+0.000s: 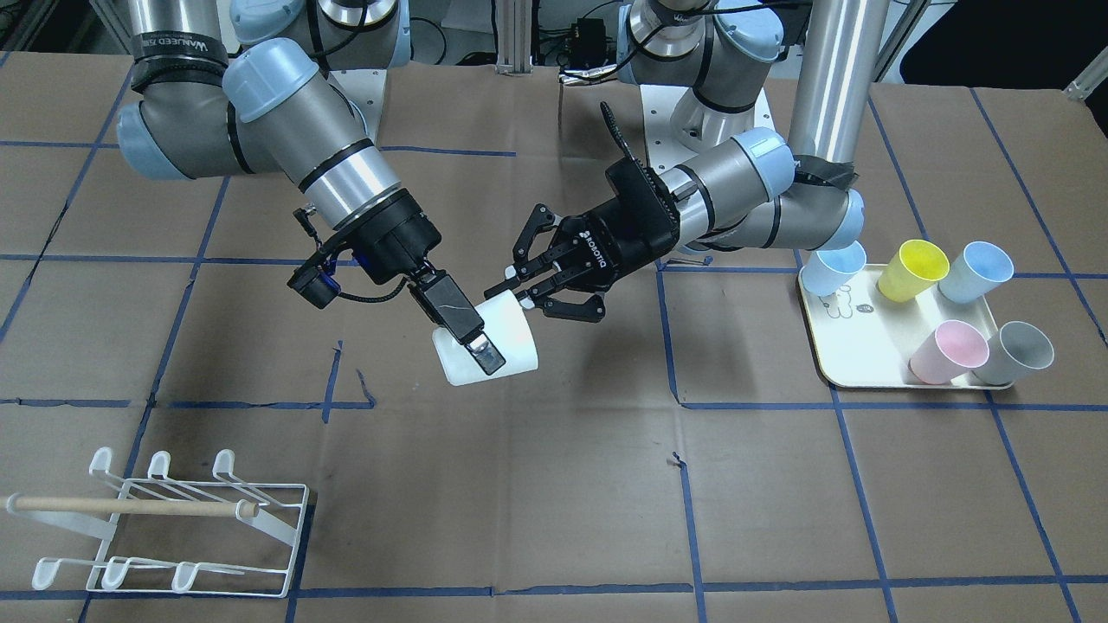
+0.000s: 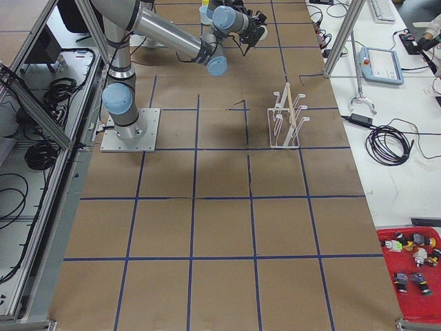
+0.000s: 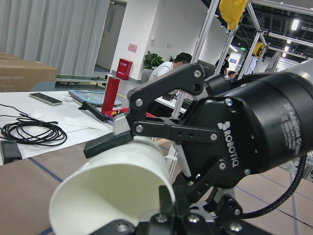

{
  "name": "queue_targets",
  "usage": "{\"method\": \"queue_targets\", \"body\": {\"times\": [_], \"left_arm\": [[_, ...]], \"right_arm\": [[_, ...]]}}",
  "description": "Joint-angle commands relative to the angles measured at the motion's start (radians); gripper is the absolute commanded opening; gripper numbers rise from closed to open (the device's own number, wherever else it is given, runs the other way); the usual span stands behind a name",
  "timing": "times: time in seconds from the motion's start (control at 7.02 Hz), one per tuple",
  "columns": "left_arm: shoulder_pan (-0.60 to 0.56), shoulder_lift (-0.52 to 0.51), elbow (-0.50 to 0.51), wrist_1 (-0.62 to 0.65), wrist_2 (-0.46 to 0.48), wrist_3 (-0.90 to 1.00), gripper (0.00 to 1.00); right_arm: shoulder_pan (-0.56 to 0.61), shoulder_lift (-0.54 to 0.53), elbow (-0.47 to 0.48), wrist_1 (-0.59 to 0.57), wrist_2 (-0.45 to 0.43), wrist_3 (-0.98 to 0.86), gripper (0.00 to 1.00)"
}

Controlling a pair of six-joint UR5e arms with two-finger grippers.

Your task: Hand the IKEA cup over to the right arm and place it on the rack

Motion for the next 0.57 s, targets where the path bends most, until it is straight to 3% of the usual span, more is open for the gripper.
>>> {"method": "queue_targets", "body": {"times": [0.0, 0.43], "left_arm": [[0.002, 0.004, 0.005, 0.002, 0.032, 0.001, 0.52], [0.012, 0.007, -0.005, 0.028, 0.04, -0.006, 0.89]], "right_arm": [[0.0, -0.005, 0.0, 0.0, -0.006, 0.0, 0.44], [0.0, -0.007, 0.0, 0.0, -0.007, 0.0, 0.44]]}}
